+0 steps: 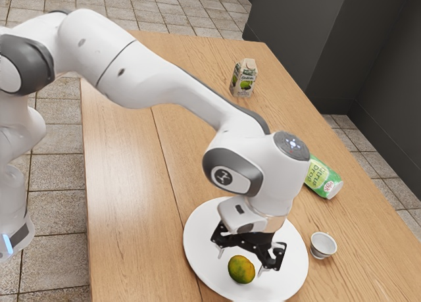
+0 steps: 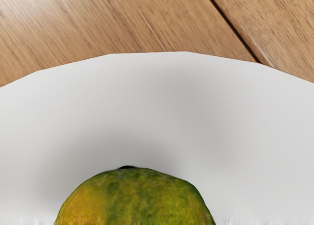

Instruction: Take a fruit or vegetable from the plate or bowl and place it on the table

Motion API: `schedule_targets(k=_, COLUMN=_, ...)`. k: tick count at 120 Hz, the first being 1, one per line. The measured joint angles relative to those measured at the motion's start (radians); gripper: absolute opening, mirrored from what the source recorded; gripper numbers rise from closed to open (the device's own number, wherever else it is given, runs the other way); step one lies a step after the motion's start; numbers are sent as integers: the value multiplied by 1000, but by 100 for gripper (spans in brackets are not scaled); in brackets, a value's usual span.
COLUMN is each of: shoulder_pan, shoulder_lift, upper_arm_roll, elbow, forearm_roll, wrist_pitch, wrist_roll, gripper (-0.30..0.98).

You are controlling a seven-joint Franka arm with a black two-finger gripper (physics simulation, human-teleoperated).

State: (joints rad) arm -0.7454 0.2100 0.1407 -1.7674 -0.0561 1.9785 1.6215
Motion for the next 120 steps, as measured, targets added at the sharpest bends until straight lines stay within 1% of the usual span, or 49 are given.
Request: schedule_targets(k=120, shoulder_pan=1, shoulder_lift=18, upper_arm_roll=-1, elbow=-12, forearm_roll=-6, wrist_pitch=35, wrist_roll=17, gripper=69)
